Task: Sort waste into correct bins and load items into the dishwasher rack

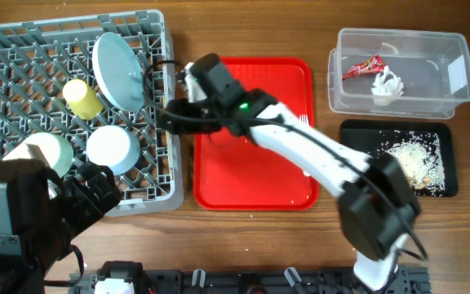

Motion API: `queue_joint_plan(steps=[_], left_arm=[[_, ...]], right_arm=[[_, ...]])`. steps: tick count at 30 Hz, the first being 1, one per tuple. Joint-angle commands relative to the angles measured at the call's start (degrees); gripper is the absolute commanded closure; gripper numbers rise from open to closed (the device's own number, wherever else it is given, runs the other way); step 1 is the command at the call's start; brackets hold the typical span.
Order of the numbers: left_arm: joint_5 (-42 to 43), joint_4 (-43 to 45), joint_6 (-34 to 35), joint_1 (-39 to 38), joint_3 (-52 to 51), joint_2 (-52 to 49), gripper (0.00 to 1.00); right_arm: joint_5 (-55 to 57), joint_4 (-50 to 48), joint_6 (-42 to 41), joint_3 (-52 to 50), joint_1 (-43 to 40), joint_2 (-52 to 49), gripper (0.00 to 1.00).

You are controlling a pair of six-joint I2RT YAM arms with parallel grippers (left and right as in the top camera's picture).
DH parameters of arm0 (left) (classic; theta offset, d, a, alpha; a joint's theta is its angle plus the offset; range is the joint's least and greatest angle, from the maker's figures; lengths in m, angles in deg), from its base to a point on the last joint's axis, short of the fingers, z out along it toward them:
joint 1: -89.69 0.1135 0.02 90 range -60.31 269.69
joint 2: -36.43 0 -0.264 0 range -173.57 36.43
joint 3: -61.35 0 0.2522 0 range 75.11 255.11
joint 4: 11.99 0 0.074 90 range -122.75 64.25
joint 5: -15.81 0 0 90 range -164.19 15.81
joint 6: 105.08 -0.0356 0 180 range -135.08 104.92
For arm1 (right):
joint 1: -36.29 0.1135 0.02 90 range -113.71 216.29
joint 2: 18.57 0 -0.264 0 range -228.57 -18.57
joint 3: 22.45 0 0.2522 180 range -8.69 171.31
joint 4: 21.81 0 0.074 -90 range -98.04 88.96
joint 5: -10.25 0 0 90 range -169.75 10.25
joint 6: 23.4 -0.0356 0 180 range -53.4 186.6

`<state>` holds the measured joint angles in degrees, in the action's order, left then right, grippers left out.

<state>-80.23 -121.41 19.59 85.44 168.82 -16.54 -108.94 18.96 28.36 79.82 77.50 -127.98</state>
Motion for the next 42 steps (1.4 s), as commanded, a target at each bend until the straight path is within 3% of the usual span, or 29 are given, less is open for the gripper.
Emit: queue_joint_plan(steps=[1,5,9,11,13,16,26,31,33,42], left_arm=[[0.44,0.0,0.5,0.39,0.04,-0.28,0.0],[0.44,0.35,0.52,0.42,0.04,-0.28,0.0],[0.44,1.7,0.52,0.39,0.04,-0.28,0.0],[0.44,1.79,0.52,0.39,0.04,-0.28,0.0],[0.46,1.68,0.52,0.39,0.04,-0.28,0.0],[0.44,1.66,0.5,0.39,0.04,-0.28,0.0],[0.44,0.79,0.5,0.39,0.04,-0.28,0.0],[0.44,0.59,0.5,0.39,0.04,-0.28,0.0],[0.44,0.59,0.5,0.39,0.04,-0.28,0.0],[0.44,0.68,0.5,0.42,0.04,-0.28,0.0]], right_arm=[[12.0,11.32,8.35,0.87,-5.66,13.94,0.24],[33.14,29.29,8.26,0.85,-11.52,18.6,0.2],[38.27,36.17,8.24,-2.8,-15.32,16.17,0.2],[38.27,35.89,8.26,-5.62,-16.13,14.78,0.22],[38.25,34.25,8.04,-9.09,-16.72,12.33,0.33],[38.51,33.14,8.09,-10.27,-16.72,8.59,0.41],[41.42,30.36,10.32,-10.27,-16.72,-3.15,0.5],[41.16,29.35,14.99,-10.27,-17.99,-4.44,0.54],[37.51,28.65,17.55,-10.27,-19.47,-4.72,0.6],[32.72,28.02,20.22,-10.27,-20.44,-4.74,0.61]])
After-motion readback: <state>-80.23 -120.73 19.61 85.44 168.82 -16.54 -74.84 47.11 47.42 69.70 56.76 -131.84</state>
